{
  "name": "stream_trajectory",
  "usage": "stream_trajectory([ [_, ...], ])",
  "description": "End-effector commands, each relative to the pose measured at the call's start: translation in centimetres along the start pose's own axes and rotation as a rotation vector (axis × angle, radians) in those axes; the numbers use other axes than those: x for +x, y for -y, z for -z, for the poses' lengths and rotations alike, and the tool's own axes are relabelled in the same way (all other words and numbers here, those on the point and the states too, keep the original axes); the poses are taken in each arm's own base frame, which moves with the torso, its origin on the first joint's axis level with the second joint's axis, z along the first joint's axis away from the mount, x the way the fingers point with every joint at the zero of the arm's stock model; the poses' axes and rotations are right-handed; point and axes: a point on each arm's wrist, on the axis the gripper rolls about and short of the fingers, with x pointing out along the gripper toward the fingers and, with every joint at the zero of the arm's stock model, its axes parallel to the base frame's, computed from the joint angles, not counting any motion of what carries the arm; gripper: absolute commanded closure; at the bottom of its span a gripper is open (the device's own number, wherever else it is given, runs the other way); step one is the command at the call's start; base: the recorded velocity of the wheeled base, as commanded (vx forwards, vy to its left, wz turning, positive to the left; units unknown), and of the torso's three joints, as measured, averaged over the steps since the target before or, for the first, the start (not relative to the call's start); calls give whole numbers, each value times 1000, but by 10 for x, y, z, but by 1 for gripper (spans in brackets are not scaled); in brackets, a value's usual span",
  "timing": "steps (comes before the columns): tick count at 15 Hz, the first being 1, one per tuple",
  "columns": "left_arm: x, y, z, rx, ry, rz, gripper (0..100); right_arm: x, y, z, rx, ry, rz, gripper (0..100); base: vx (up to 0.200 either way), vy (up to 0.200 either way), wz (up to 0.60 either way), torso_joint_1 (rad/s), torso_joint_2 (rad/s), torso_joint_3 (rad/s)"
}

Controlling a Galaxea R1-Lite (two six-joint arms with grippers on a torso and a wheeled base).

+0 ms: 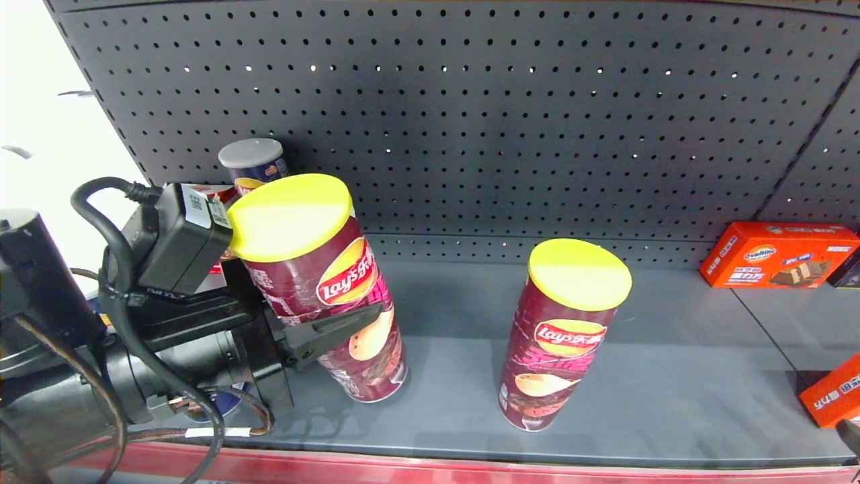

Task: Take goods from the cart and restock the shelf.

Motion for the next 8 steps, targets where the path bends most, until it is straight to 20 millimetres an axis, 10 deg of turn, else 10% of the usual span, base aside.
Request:
stream_trajectory([
  [1, 0, -1, -1, 1, 3, -6, 100, -45, -25, 9, -28, 50, 306, 0, 0, 0, 0, 0, 0, 0],
  [8, 1, -3, -2, 5, 5, -16, 100, -59, -32, 79, 17, -49, 540, 0, 0, 0, 0, 0, 0, 0],
])
